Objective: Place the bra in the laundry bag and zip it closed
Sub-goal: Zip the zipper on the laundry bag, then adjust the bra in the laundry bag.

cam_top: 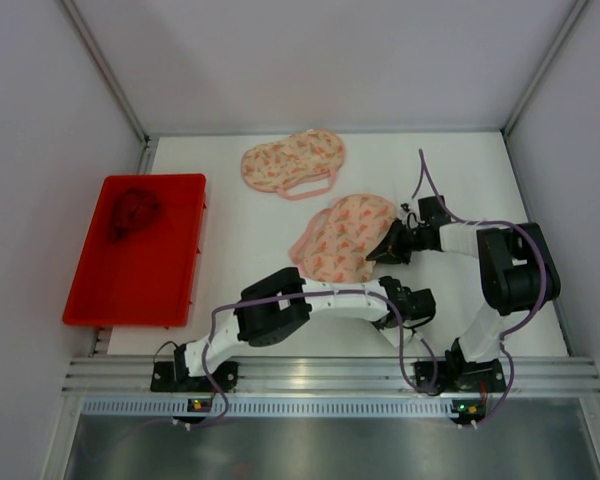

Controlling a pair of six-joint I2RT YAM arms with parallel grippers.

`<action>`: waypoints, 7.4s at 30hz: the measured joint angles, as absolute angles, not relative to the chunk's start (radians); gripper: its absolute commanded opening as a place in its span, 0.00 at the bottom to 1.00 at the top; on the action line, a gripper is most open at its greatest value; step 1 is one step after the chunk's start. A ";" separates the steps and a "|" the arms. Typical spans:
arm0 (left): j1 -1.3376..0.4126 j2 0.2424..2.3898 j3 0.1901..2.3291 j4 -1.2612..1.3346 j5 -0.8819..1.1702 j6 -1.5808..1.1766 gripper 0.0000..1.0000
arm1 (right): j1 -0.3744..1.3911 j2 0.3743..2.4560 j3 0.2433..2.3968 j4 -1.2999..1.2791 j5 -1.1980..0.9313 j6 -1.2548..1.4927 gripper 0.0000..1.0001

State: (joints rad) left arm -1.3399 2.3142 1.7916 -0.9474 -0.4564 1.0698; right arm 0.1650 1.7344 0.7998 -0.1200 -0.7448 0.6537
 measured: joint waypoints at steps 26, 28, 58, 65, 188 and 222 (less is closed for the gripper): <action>-1.408 2.128 1.507 -0.918 -0.337 1.014 0.00 | 0.176 1.867 0.979 -0.294 -0.754 0.499 0.00; -1.414 2.106 1.484 -0.916 -0.312 1.003 0.00 | 0.180 1.884 1.000 -0.316 -0.764 0.477 0.06; -1.301 2.171 1.702 -0.906 -0.242 0.906 0.00 | 0.159 1.819 0.892 -0.454 -0.994 0.382 0.06; -1.345 2.127 1.600 -0.864 -0.237 0.911 0.00 | 0.140 1.859 0.932 -0.526 -0.991 0.342 0.00; -1.067 1.633 1.162 -0.334 0.017 0.457 0.93 | 0.194 1.890 0.905 -0.585 -1.153 0.306 0.00; -1.039 1.705 1.174 -0.366 -0.041 0.493 0.94 | 0.195 1.909 0.905 -0.607 -1.171 0.269 0.00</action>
State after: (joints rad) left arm -1.0389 1.7046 1.1744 -0.3664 -0.0410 0.4931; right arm 0.1947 1.9087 0.9054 -0.6067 -1.1709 0.2687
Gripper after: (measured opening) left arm 0.942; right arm 0.030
